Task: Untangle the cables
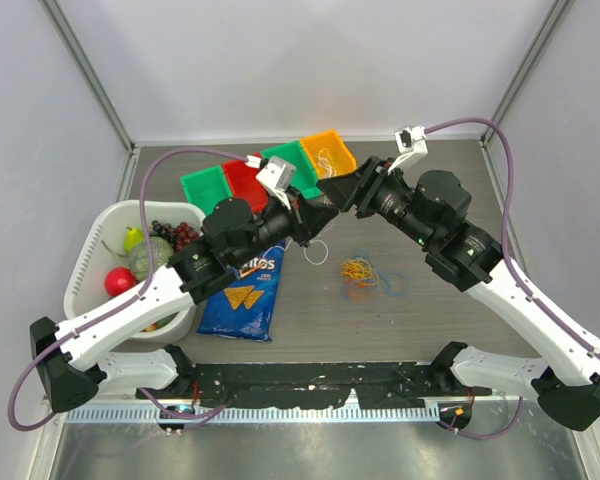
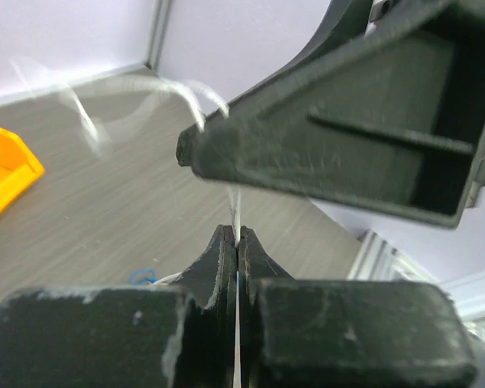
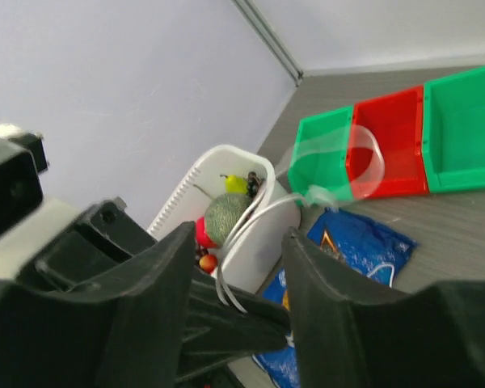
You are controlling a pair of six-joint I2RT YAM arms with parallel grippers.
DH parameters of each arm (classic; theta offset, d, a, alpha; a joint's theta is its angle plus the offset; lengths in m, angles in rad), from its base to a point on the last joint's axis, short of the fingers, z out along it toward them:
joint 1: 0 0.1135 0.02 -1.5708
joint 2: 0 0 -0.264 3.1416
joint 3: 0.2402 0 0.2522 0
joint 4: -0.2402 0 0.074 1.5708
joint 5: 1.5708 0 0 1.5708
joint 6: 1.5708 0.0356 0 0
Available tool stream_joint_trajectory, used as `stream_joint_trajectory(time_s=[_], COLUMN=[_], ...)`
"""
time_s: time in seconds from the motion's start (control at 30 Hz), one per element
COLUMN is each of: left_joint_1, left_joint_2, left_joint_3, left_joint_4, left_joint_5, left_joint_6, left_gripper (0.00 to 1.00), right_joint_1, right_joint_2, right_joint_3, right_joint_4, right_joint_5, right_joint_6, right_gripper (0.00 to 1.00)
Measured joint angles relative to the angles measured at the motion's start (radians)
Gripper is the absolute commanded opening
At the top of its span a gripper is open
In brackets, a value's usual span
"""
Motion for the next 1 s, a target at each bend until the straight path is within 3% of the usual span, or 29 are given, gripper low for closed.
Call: stream_joint_trajectory(time_s=[0.1, 0.33, 0.57, 0.7, 1.0], left_joint_1=[0.047, 0.341, 0.399, 0.399, 0.399], left_joint_2=[-0.014, -0.009, 0.047, 0.076, 0.076], left_joint_3=[0.005, 0.007, -0.052, -0.064, -0.067], left_joint_4=[-0.025, -0.065, 0.007, 0.017, 0.025], left_joint_5=[0.065, 0.346, 0.561, 0.622, 0.657], left_joint_6=[-0.11, -0.536, -0.826, -0.895, -0.939], left_gripper=[0.0, 0.0, 0.0, 0.0, 0.0], right_joint_1=[-0.026, -0.086, -0.084, -0.084, -0.084], right_joint_2=[-0.002, -0.053, -0.067, -0.013, 0.042], right_joint_3=[0.0, -0.073, -0.168, -0.172, -0.188], right_joint_4=[-0.063, -0.183, -0.114, -0.079, -0.042], right_joint_5=[-0.04, -0.187, -0.373, -0.374, -0.416], right_joint_6=[-0.039, -0.19, -0.267, -0.32, -0.386], right_gripper=[0.66, 0.71, 0.68, 0.59, 0.24])
